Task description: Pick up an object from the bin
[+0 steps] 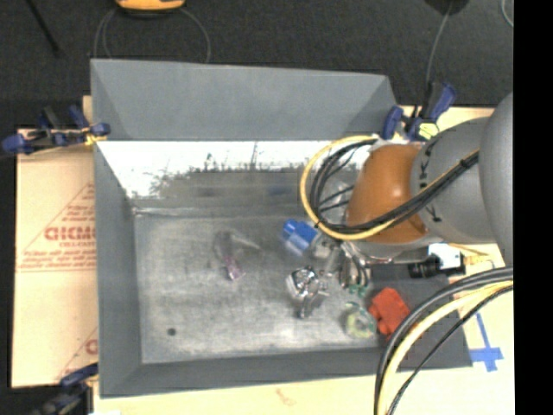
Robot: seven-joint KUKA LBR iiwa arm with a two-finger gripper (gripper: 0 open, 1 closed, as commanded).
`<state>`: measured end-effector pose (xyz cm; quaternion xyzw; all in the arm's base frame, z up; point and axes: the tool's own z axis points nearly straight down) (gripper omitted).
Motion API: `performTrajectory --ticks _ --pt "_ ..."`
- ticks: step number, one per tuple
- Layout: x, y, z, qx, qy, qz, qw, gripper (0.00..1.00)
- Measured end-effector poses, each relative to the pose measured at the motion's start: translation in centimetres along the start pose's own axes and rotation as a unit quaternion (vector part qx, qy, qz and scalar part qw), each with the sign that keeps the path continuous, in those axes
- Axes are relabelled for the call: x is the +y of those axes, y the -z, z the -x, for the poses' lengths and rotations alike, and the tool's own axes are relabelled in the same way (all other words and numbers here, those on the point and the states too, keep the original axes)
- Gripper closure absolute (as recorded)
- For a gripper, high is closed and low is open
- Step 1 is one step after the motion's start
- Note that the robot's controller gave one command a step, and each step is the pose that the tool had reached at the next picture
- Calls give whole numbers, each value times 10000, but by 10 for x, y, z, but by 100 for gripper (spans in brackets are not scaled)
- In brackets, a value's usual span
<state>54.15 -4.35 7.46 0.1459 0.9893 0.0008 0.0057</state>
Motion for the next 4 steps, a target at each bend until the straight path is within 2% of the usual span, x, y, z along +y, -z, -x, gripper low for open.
performTrajectory --ticks 1,2,3,4 --pt "2 0 0 -5 103 -10 9999 0" --pt "-1 0 -2 -22 447 -15 9990 0" --pt "-1 6 -4 28 342 -9 9994 0" --pt "-1 0 -8 -15 59 9 10000 0"
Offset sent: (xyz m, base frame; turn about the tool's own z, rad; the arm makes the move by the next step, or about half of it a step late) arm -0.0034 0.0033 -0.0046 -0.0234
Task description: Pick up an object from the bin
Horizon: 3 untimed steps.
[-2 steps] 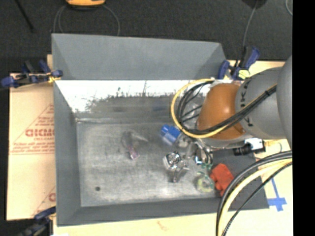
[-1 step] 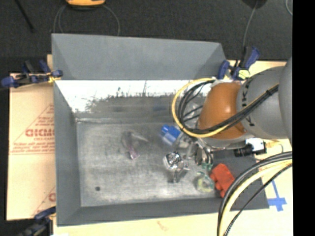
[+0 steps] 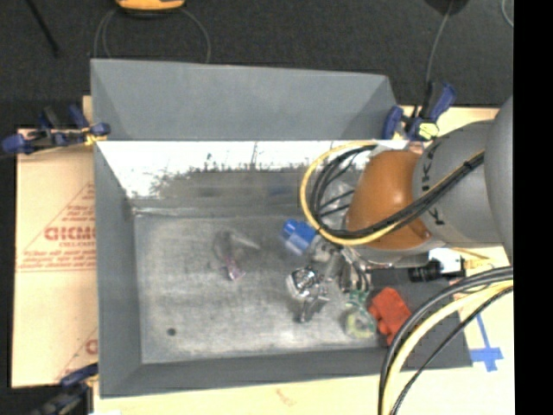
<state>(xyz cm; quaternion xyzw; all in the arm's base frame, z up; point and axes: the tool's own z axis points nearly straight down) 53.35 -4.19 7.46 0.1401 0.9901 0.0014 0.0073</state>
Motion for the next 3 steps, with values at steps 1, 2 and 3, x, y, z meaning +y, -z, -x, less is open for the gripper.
performTrajectory --ticks 1,2,3 --pt "0 0 -1 -1 83 -12 10000 0" --pt "5 0 1 7 -11 -28 10000 0" --pt "-2 0 -4 -24 50 -5 10000 0"
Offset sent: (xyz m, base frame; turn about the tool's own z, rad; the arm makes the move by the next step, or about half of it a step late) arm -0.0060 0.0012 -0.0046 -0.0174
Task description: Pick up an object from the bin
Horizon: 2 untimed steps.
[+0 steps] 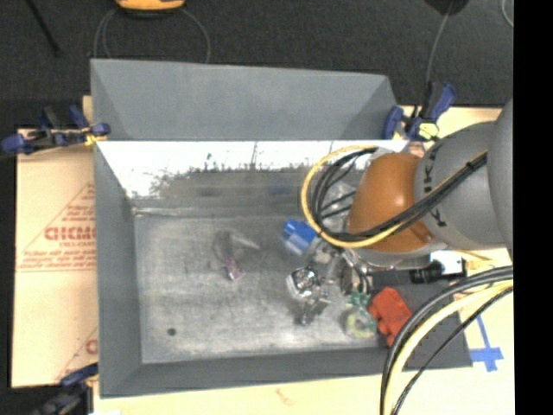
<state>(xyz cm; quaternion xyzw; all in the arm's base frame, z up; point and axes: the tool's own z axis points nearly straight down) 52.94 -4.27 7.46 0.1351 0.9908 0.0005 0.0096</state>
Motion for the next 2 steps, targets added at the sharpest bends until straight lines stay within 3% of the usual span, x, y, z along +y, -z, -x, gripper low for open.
performTrajectory --ticks 1,2 --pt "4 1 -9 13 22 -9 10000 0" --pt "0 3 -15 60 -341 -7 9994 0"
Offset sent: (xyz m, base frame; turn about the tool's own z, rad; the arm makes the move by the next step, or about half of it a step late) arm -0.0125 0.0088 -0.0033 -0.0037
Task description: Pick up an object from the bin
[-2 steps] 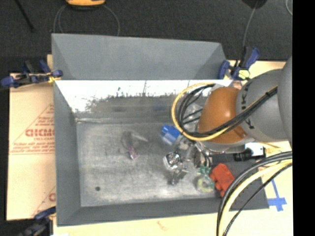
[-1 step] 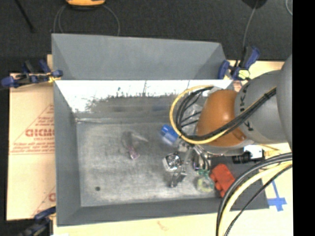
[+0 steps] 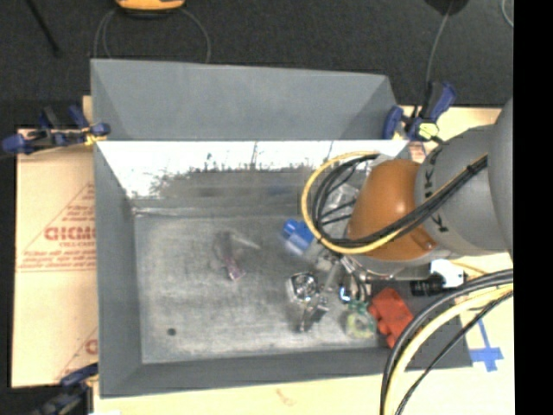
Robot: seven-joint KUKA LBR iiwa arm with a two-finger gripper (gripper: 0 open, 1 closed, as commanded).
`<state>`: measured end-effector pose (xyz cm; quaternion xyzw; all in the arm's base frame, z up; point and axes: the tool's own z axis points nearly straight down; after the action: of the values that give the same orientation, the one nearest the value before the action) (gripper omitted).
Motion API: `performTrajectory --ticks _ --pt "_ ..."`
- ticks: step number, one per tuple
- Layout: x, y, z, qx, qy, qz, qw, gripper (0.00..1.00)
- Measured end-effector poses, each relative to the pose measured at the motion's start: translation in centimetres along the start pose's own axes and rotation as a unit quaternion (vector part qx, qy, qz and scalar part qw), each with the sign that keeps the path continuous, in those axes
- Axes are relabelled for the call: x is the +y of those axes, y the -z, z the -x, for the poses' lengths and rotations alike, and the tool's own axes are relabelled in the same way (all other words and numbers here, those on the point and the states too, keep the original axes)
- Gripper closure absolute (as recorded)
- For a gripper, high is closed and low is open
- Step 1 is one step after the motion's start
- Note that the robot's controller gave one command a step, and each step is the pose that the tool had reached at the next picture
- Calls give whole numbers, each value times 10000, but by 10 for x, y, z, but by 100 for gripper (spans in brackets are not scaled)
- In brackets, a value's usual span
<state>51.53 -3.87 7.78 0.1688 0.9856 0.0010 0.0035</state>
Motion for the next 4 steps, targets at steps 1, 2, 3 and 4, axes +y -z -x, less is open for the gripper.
performTrajectory --ticks 1,2,3,4 --pt "-4 -3 -11 -59 -289 20 9996 0" --pt "1 -4 -9 -48 -295 -2 9996 0" --pt "2 -2 -7 -76 -294 5 9995 100" --pt "4 89 -4 -13 -58 -1 10000 100"
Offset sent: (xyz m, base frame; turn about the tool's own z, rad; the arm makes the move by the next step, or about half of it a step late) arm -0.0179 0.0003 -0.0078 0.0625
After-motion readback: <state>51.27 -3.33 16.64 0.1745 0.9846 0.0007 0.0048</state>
